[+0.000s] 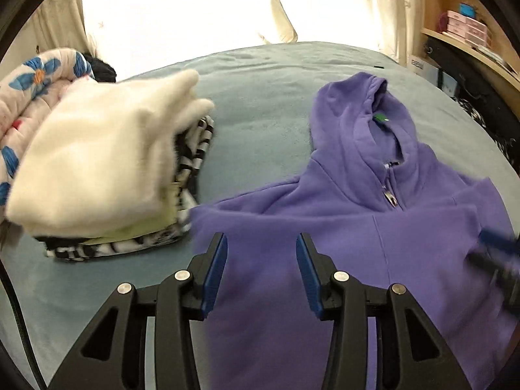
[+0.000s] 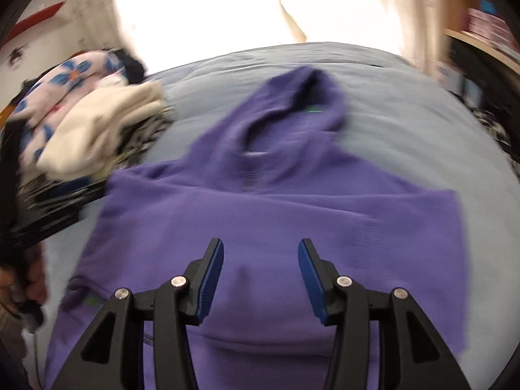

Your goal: Fold large clothes

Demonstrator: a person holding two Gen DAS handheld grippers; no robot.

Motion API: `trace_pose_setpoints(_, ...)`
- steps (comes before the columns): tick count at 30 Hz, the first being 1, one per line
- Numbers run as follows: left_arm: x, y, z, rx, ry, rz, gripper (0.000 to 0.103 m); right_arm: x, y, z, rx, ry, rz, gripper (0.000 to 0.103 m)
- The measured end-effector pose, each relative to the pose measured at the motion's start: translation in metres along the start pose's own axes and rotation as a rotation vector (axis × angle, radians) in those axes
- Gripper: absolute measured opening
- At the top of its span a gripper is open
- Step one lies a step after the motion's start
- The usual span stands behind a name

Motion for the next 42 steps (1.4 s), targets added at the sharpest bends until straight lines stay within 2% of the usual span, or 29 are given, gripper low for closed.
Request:
trace_pose_setpoints(1,0.003,-0.015,-0.005,-0.018,0.014,0.004,0.043,-0.008,-0.005,0.000,-0.007,0.020,-0.001,0.048)
trace_pose_setpoints(5,-0.013,-0.065,-0.008,-0.103,0.048,-0.081,0.042,-0.022,-0.040,-0.001,-0.041,0.073,0.048,0.048)
trace_pose_setpoints(6,-0.020,-0.076,-0.006,-0.128,0.058,-0.068,0.042,-0.016,-0.045,-0.002,-0.040,0.082,0.100,0.048)
trace_pose_setpoints(8,-0.033,-0.081,-0.002,-0.123,0.083,-0.054,0.042,0.015,-0.051,-0.002,-0.041,0.050,0.197,0.048)
trace_pose_setpoints(10,-0.044,-0.079,0.001,-0.106,0.101,-0.026,0.042,0.054,-0.045,0.000,-0.040,-0.027,0.237,0.045)
trace_pose_setpoints(11,-0.047,-0.079,0.002,-0.102,0.096,-0.026,0.042,0.072,-0.043,0.001,-0.043,-0.057,0.237,0.037)
trace_pose_setpoints(12,-0.048,-0.080,0.003,-0.099,0.085,-0.029,0.043,0.088,-0.039,0.004,-0.051,-0.084,0.207,0.009)
trace_pose_setpoints(13,-0.048,-0.081,0.004,-0.095,0.071,-0.032,0.043,0.102,-0.035,0.006,-0.057,-0.106,0.176,0.000)
trace_pose_setpoints(14,-0.048,-0.081,0.004,-0.092,0.060,-0.035,0.043,0.110,-0.032,0.009,-0.061,-0.123,0.128,0.000)
trace_pose_setpoints(15,-0.048,-0.082,0.004,-0.090,0.057,-0.038,0.043,0.112,-0.031,0.009,-0.061,-0.124,0.120,0.000)
trace_pose_setpoints(18,-0.048,-0.083,0.004,-0.091,0.060,-0.050,0.043,0.100,-0.028,0.010,-0.069,-0.082,0.171,0.000)
trace_pose_setpoints(20,-0.047,-0.077,0.004,-0.092,0.065,-0.054,0.044,0.091,-0.028,0.008,-0.069,-0.079,0.180,0.004)
trace_pose_setpoints(23,-0.047,-0.070,0.005,-0.105,0.078,-0.055,0.050,0.084,-0.023,0.008,-0.073,-0.091,0.161,0.004)
trace_pose_setpoints(24,-0.048,-0.067,0.006,-0.108,0.082,-0.063,0.056,0.082,-0.021,0.009,-0.074,-0.091,0.157,0.004)
trace_pose_setpoints(29,-0.047,-0.044,0.013,-0.099,0.065,-0.068,0.057,0.079,-0.008,0.010,-0.086,-0.132,0.119,0.009)
trace_pose_setpoints(37,-0.034,0.000,0.024,-0.092,0.025,-0.024,0.060,0.070,0.019,0.018,-0.076,-0.135,0.118,0.023)
trace_pose_setpoints(42,-0.025,0.029,0.035,-0.095,0.004,0.004,0.062,0.061,0.036,0.026,-0.072,-0.127,0.114,0.024)
Point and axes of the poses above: each gripper's, at about its wrist camera, not at the fingertips, and y roughly against the way its jaws point, x to its right, z to its underside, the point moved 1 cm from there along -y, roughly the way its jaws point, and after that the axes turned 3 degrees about -x, right-handed, at the moved point
